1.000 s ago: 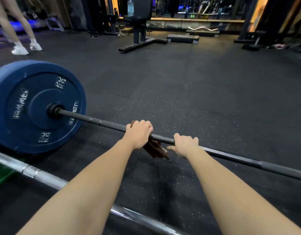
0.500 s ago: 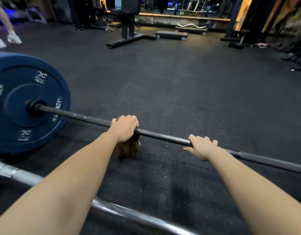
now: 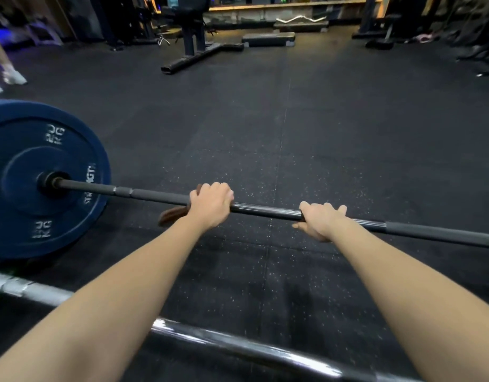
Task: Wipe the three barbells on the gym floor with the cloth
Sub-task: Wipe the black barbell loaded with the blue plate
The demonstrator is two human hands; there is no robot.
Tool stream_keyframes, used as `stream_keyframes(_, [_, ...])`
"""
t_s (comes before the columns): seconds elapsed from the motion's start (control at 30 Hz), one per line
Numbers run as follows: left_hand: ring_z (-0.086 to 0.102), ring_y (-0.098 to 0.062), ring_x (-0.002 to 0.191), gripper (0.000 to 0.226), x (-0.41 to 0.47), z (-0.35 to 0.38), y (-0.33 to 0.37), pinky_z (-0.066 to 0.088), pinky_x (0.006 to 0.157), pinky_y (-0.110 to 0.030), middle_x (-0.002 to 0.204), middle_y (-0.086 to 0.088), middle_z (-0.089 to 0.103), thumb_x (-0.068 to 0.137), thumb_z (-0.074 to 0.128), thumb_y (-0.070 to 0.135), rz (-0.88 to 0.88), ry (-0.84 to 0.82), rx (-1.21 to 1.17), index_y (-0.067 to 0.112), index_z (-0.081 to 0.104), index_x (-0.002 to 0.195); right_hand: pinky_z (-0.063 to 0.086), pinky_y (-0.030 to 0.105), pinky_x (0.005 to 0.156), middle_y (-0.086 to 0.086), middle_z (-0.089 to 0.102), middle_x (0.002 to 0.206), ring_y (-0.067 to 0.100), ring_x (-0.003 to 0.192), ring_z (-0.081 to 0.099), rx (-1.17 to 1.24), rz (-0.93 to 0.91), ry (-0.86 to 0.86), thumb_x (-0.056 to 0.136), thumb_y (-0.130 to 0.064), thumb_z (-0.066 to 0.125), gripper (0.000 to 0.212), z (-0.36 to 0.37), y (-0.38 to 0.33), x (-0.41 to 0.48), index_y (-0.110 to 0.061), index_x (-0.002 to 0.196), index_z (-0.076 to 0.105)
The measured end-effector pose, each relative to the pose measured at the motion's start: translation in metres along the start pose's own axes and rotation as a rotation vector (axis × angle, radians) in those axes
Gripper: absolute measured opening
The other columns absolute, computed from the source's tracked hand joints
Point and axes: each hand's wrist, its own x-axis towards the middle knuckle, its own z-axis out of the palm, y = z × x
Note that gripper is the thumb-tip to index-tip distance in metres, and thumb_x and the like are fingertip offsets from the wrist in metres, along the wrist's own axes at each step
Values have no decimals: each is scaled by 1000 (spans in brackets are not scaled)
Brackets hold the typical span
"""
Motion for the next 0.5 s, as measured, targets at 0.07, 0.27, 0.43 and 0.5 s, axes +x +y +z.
stream_keyframes(0.07, [47, -32, 117, 24, -7, 8, 33, 35, 99, -51, 120, -2, 54, 103, 36, 23, 76, -20, 9, 23, 56, 115, 31, 51, 98, 4, 57, 130, 31, 120, 46, -10, 9, 10, 105, -56, 40, 36, 0, -1, 0, -20, 106, 34])
stream_keyframes(0.27, [48, -25, 114, 26, -9, 5, 33, 36, 101, -51, 119, 4, 54, 108, 29, 27, 255, -75, -74, 29, 54, 115, 31, 51, 97, 4, 56, 130, 32, 120, 46, 9, 15, 29, 105, -54, 42, 33, 0, -2, -2, -21, 105, 35])
stream_keyframes(0.43, [52, -23, 117, 29, 0, -9, -23, 37, 100, -49, 121, 7, 58, 107, 29, 30, 189, -64, -58, 35, 57, 110, 32, 53, 101, 3, 55, 132, 32, 123, 46, 2, 11, 18, 104, -58, 40, 39, 0, -2, -2, -20, 114, 40])
stream_keyframes(0.5, [52, -24, 117, 28, 3, -9, -47, 36, 100, -48, 119, 6, 59, 108, 29, 31, 116, -37, -63, 34, 57, 107, 31, 53, 101, 4, 56, 132, 32, 123, 45, -1, 12, 20, 104, -58, 40, 37, 0, -2, -2, -21, 108, 35])
